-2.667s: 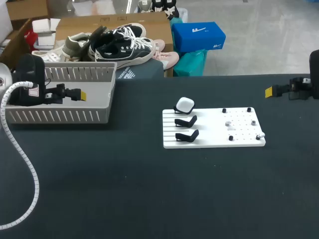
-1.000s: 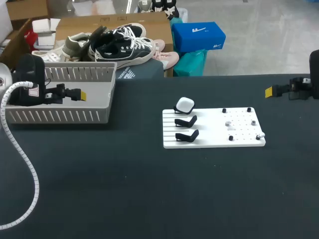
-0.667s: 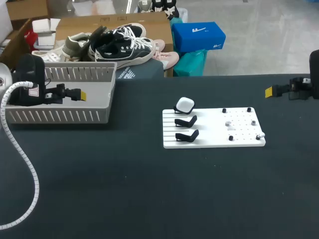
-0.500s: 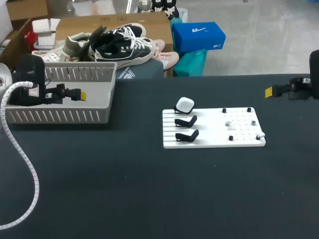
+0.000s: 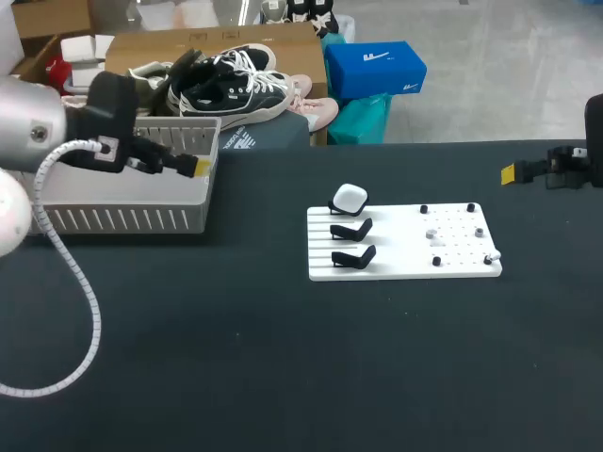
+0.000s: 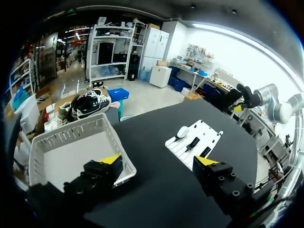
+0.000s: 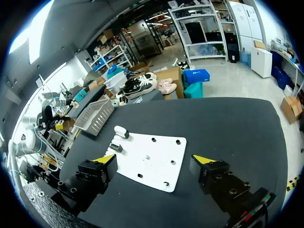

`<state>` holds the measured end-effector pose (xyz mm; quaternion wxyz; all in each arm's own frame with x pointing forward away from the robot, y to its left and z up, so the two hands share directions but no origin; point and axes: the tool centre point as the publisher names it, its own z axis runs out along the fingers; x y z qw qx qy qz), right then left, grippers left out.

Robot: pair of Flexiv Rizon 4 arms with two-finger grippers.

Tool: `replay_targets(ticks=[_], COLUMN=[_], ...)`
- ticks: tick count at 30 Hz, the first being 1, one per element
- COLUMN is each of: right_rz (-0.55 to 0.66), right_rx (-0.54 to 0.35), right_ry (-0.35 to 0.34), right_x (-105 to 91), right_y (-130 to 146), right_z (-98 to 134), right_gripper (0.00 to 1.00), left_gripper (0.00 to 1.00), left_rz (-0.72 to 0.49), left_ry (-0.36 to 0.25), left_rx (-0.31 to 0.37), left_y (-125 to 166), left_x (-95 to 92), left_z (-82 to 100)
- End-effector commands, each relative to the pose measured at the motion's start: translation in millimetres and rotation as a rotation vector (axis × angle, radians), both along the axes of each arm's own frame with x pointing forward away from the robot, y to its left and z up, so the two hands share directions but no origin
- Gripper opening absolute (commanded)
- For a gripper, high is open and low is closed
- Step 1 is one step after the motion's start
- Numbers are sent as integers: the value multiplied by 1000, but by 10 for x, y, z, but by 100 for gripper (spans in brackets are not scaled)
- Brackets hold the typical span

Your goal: Pick up each earbud case from the left stands, insert the matching earbuds, close the lid, and place the case in the box.

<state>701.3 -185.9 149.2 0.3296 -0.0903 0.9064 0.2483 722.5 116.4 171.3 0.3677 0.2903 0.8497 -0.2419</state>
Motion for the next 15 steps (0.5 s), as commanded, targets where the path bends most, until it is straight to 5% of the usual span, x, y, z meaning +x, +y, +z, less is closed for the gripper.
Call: replay_targets(ticks=[1, 15], right_rz=[3, 3], right_rx=[2, 2], right_ry=[0, 0], right_x=[9, 9], right_y=[-6, -6], right_z=[-4, -4], right_gripper=[100, 100], left_gripper=[100, 100], left_rz=[-210, -567], left_ry=[-47, -92], left_rx=[-42, -5], left_y=[-168, -687], left_x=[139, 246], left_z=[-113, -363])
